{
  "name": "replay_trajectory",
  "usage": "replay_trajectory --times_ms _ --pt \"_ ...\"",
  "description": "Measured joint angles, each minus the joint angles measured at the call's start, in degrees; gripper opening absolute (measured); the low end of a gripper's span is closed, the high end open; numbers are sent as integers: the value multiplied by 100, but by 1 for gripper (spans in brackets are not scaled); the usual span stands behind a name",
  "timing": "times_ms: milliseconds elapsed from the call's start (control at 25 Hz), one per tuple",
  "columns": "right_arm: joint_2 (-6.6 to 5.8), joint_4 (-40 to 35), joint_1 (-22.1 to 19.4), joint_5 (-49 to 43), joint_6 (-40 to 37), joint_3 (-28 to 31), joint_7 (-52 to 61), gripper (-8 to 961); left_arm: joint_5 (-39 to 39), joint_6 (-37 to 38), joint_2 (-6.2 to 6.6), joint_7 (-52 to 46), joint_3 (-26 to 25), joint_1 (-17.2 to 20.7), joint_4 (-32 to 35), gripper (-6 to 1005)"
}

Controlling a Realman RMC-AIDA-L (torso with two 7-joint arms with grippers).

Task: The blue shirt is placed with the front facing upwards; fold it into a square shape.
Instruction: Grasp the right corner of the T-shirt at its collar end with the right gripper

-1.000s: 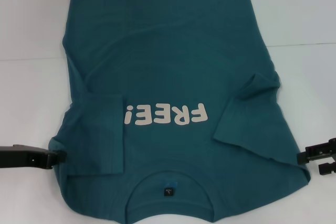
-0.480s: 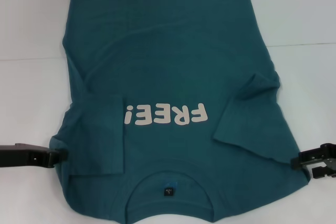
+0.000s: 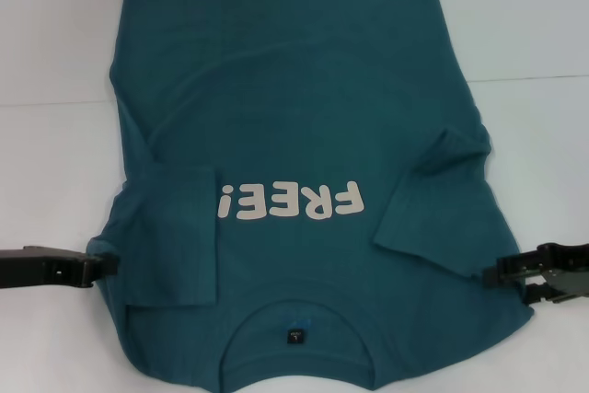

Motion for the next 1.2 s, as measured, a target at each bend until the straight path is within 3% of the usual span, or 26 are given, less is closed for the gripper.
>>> replay_trajectory --times_ms 440,1200 --pt "14 208 39 225 72 21 -97 841 -21 -3 -8 36 -1 23 0 6" --pt "67 854 727 374 770 -14 -272 840 -153 -7 12 259 -191 -19 181 7"
